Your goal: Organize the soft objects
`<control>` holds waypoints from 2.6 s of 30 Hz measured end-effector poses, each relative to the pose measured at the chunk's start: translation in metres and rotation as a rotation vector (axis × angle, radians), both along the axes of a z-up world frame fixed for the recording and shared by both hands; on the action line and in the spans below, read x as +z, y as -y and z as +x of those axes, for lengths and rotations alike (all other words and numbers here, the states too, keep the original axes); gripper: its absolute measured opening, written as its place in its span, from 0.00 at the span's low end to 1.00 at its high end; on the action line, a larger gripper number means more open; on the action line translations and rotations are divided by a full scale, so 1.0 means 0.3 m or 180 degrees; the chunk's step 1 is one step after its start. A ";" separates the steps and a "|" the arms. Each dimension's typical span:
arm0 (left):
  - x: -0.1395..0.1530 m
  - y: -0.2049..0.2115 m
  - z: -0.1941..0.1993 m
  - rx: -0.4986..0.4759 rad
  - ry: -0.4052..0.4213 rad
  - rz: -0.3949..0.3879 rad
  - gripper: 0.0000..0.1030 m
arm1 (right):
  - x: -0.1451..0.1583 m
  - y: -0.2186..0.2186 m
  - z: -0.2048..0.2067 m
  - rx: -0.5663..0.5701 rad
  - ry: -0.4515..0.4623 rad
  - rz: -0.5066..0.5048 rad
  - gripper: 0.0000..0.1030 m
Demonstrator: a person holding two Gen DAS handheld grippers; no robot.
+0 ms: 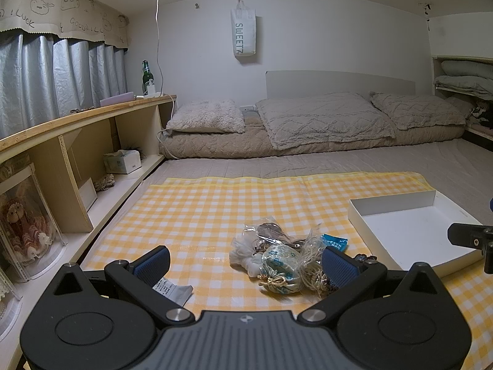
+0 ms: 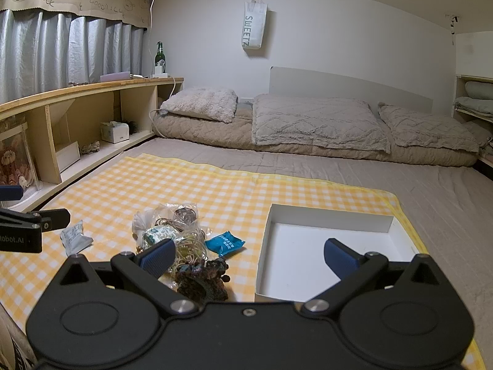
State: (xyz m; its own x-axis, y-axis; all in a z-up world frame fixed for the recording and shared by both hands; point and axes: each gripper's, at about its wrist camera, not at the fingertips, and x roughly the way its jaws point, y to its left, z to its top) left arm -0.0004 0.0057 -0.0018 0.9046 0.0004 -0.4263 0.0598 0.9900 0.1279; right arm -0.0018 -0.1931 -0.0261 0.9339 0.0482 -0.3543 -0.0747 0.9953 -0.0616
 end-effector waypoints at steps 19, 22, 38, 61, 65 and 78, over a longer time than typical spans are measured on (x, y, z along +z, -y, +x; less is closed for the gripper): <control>0.050 0.003 0.037 -0.0017 0.0129 0.0083 1.00 | 0.030 -0.004 0.003 0.0004 0.0116 -0.0145 1.00; 0.090 -0.009 0.058 0.0013 0.0258 0.0120 1.00 | 0.062 -0.004 0.018 0.0023 0.0168 -0.0230 1.00; 0.181 -0.132 0.287 0.0252 0.0538 0.0204 1.00 | 0.156 -0.053 0.246 0.0358 0.0198 -0.0652 1.00; -0.206 -0.476 0.572 0.0484 -0.1244 -0.0026 1.00 | -0.129 -0.085 0.597 0.0670 -0.0944 -0.0627 1.00; -0.257 -0.497 0.593 0.0387 -0.1417 -0.0002 0.99 | -0.149 -0.115 0.622 0.0867 -0.1178 -0.0584 1.00; -0.380 -0.461 0.654 -0.0506 -0.1373 0.0558 1.00 | -0.210 -0.208 0.618 0.1531 -0.1735 -0.0773 0.97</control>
State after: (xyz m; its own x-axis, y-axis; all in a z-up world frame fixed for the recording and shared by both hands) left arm 0.1958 0.1439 -0.1158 0.6403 -0.0179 -0.7679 0.2925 0.9301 0.2222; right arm 0.1835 -0.1306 -0.0891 0.5199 0.2671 -0.8114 -0.5789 0.8087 -0.1047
